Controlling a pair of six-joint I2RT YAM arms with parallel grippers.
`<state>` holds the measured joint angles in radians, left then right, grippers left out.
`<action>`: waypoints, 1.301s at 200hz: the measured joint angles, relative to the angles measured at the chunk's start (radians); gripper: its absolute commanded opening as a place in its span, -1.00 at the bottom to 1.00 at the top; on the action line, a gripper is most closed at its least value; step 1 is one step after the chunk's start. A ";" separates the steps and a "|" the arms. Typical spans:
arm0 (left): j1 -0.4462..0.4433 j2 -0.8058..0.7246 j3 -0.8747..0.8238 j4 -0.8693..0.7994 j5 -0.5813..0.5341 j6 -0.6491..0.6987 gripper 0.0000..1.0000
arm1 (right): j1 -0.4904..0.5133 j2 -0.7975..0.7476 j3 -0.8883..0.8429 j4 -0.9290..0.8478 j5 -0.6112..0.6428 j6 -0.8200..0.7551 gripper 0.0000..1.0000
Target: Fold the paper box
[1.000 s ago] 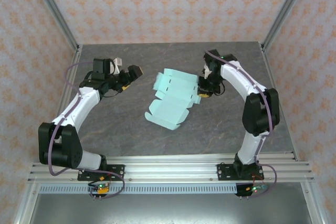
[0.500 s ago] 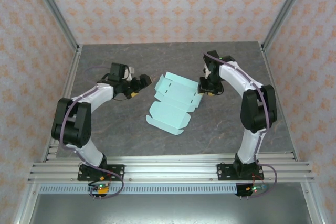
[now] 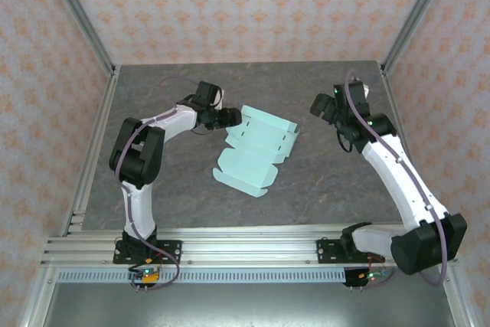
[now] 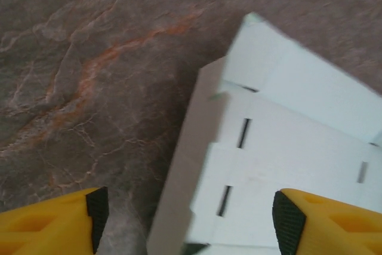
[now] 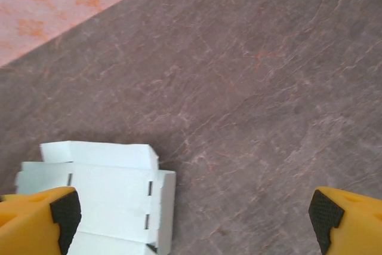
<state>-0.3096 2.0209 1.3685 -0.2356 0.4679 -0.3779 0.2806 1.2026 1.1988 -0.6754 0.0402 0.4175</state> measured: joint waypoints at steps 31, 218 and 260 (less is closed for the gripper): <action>-0.002 0.037 0.000 -0.018 -0.021 0.017 -0.07 | 0.012 0.012 -0.043 0.059 -0.155 0.112 0.99; -0.152 -0.363 -0.683 0.650 -0.126 -0.379 -1.00 | 0.280 0.426 0.105 0.092 -0.365 0.854 0.99; -0.236 -0.483 -0.768 0.801 -0.329 -0.249 -1.00 | 0.257 0.554 0.259 0.105 -0.415 1.048 0.85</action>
<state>-0.5457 1.5375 0.6010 0.5655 0.1387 -0.6273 0.5381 1.7569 1.4578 -0.5709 -0.3748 1.4658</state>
